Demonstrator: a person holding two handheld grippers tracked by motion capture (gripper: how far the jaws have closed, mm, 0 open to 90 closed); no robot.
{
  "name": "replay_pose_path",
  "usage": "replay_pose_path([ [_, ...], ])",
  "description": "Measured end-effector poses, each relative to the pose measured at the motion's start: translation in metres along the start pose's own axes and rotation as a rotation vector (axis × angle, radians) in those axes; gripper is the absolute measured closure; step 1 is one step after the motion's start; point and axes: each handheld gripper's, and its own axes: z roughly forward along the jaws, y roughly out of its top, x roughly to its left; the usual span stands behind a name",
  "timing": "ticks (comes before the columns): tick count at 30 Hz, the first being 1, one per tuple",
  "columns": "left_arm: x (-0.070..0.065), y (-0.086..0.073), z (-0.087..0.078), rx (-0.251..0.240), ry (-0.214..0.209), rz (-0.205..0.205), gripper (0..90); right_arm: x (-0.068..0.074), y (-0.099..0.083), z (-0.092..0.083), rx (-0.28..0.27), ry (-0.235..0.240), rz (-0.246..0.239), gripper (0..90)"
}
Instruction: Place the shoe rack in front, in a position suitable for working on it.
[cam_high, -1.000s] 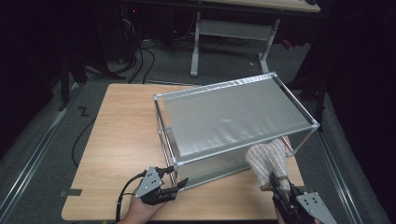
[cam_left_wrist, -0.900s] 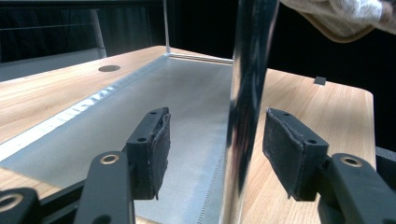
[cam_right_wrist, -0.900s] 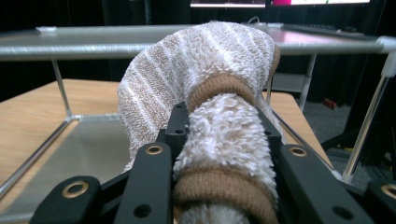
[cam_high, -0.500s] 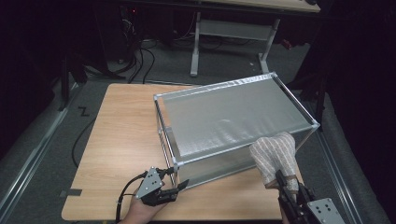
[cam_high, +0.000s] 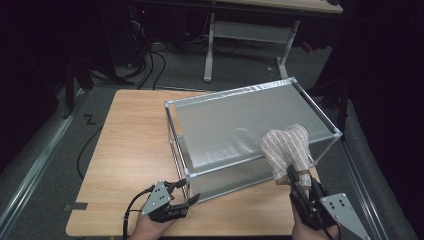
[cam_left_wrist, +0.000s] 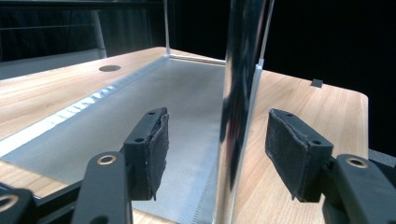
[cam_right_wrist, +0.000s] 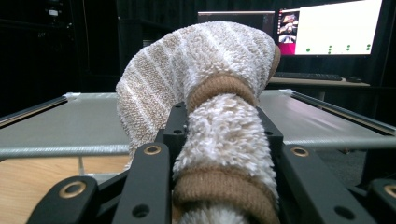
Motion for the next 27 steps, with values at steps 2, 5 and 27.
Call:
replay_pose_path([
  [2, -0.001, 0.0, -0.001, -0.002, -0.001, 0.0, 40.0, 0.002, 0.003, 0.009, 0.003, 0.003, -0.009, 66.6],
  [5, 0.0, 0.0, -0.002, -0.009, -0.003, 0.003, 40.9, 0.004, 0.009, 0.025, 0.007, 0.005, -0.024, 66.6],
  [27, -0.002, 0.001, -0.007, -0.05, -0.015, -0.003, 52.8, 0.009, 0.007, 0.093, 0.097, -0.023, -0.055, 64.6],
])
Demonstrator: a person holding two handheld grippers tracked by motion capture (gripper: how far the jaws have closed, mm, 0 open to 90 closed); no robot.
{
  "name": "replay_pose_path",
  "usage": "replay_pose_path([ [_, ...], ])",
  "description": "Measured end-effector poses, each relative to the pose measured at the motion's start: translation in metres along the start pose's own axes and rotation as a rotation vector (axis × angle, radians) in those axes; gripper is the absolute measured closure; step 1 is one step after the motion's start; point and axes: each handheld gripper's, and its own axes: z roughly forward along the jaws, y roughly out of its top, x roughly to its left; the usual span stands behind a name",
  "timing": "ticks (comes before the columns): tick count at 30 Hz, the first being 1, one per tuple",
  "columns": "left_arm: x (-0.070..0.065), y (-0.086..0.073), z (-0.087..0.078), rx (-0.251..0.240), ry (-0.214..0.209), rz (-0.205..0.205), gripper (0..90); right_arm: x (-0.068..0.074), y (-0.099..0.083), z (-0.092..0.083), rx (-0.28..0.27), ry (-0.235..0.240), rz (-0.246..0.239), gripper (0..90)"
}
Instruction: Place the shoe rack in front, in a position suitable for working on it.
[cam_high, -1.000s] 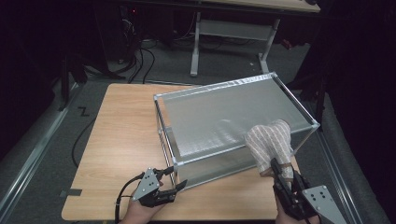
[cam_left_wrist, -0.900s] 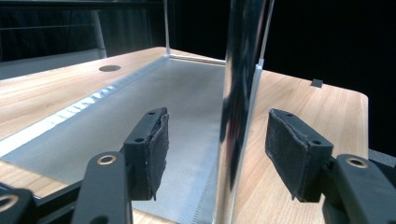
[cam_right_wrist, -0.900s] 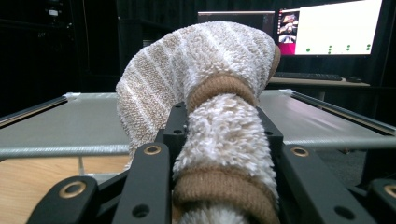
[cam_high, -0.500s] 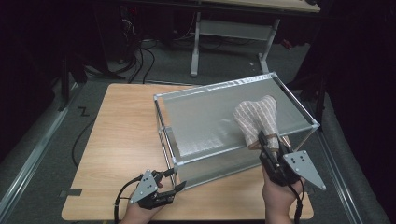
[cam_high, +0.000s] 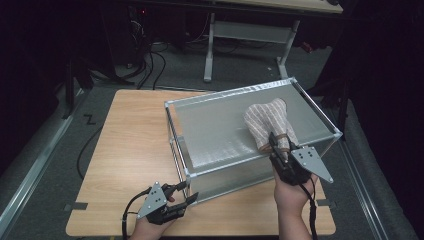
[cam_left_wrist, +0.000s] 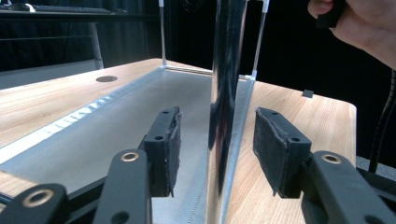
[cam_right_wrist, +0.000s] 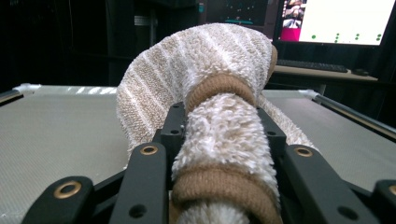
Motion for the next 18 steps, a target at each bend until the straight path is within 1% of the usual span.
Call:
replay_pose_path([
  [2, -0.001, -0.0002, -0.0002, -0.002, -0.002, 0.002, 53.9, 0.0003, -0.0007, 0.0014, 0.004, -0.001, -0.002, 64.5],
  [6, -0.0019, -0.0008, 0.0005, 0.001, -0.002, -0.005, 53.9, 0.0003, -0.0011, 0.0042, 0.001, -0.002, 0.002, 64.1],
  [13, -0.0035, -0.0014, 0.0003, 0.0, -0.002, -0.007, 54.1, 0.0028, -0.0021, 0.0068, -0.001, 0.005, 0.0, 62.1],
  [16, -0.0032, -0.0023, -0.0002, 0.003, 0.001, -0.007, 54.1, 0.0039, -0.0028, 0.0078, -0.006, 0.006, 0.002, 60.6],
  [18, -0.0028, -0.0033, -0.0005, 0.008, 0.002, -0.015, 54.0, 0.0047, -0.0035, 0.0084, -0.007, 0.005, 0.0, 58.7],
])
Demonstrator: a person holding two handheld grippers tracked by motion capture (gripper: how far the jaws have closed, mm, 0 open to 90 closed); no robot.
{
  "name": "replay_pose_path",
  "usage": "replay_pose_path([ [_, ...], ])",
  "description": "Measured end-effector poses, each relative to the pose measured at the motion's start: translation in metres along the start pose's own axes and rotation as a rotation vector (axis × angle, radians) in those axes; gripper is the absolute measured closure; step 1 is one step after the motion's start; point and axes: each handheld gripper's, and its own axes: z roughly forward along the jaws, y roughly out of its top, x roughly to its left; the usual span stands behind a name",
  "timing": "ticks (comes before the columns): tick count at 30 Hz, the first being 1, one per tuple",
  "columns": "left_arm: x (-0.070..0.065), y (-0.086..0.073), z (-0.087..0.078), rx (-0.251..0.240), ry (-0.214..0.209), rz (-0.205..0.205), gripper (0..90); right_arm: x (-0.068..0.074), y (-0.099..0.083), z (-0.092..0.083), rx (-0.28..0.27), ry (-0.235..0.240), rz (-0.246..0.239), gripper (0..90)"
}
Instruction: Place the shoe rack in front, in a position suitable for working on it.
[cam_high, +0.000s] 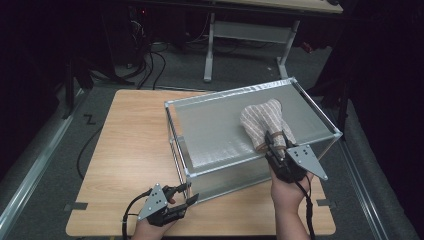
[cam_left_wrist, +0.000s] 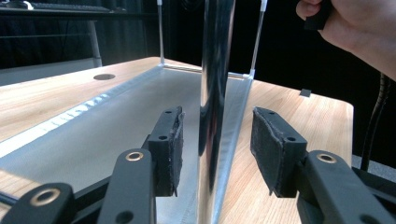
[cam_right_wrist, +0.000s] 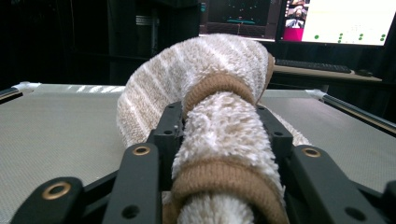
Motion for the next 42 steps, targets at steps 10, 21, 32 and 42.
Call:
replay_pose_path([
  [10, -0.001, 0.0, -0.002, -0.008, 0.009, -0.003, 53.8, 0.003, 0.002, 0.0, -0.046, -0.013, -0.016, 44.4],
  [21, -0.002, 0.001, -0.003, -0.03, 0.011, -0.003, 58.2, 0.001, -0.002, 0.01, -0.031, -0.016, -0.013, 56.0],
  [32, -0.003, 0.001, 0.001, -0.013, 0.047, 0.008, 78.9, 0.014, -0.007, 0.009, -0.01, 0.041, -0.01, 64.5],
  [42, -0.004, 0.001, 0.001, -0.013, 0.046, 0.006, 79.9, 0.054, -0.01, -0.003, -0.04, 0.134, -0.023, 65.2],
])
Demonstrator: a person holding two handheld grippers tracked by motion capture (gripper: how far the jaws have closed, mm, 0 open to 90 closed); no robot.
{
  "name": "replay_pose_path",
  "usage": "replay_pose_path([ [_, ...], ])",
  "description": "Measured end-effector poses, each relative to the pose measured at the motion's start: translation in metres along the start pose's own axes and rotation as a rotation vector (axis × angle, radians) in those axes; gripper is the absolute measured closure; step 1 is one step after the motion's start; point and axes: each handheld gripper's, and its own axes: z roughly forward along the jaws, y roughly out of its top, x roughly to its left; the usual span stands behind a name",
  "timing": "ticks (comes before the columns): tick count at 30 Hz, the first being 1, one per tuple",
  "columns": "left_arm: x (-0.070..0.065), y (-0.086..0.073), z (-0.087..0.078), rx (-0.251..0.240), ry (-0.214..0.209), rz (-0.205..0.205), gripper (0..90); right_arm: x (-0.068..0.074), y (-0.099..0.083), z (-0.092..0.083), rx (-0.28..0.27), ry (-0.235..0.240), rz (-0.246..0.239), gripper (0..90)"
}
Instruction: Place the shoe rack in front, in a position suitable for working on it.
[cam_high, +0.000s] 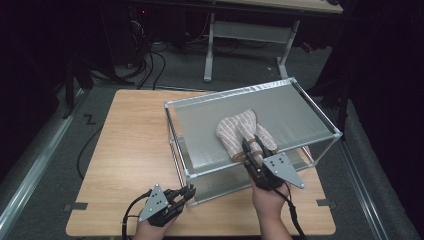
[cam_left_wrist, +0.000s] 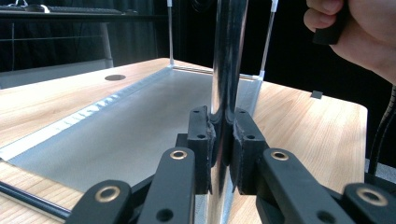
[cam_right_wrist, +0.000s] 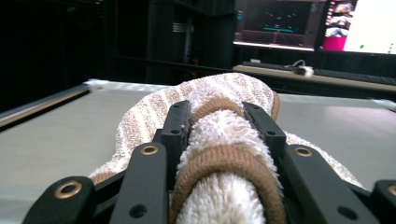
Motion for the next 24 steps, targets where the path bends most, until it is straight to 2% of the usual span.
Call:
replay_pose_path([
  [6, 0.0, -0.001, 0.0, -0.004, 0.004, 0.009, 80.0, 0.03, 0.0, -0.002, -0.017, 0.056, -0.009, 65.3],
  [14, -0.001, -0.001, 0.0, -0.007, 0.011, -0.003, 79.9, 0.066, 0.003, -0.003, -0.022, 0.165, -0.016, 65.4],
  [17, -0.001, -0.001, 0.0, -0.006, 0.01, -0.005, 79.9, 0.079, 0.005, -0.003, -0.017, 0.198, -0.044, 65.5],
  [20, -0.001, -0.001, -0.001, -0.007, 0.01, -0.004, 79.9, 0.083, 0.005, -0.002, -0.018, 0.197, -0.057, 65.8],
  [24, -0.001, -0.001, -0.001, -0.007, 0.012, -0.001, 80.0, 0.075, 0.003, -0.001, -0.009, 0.172, -0.058, 65.8],
])
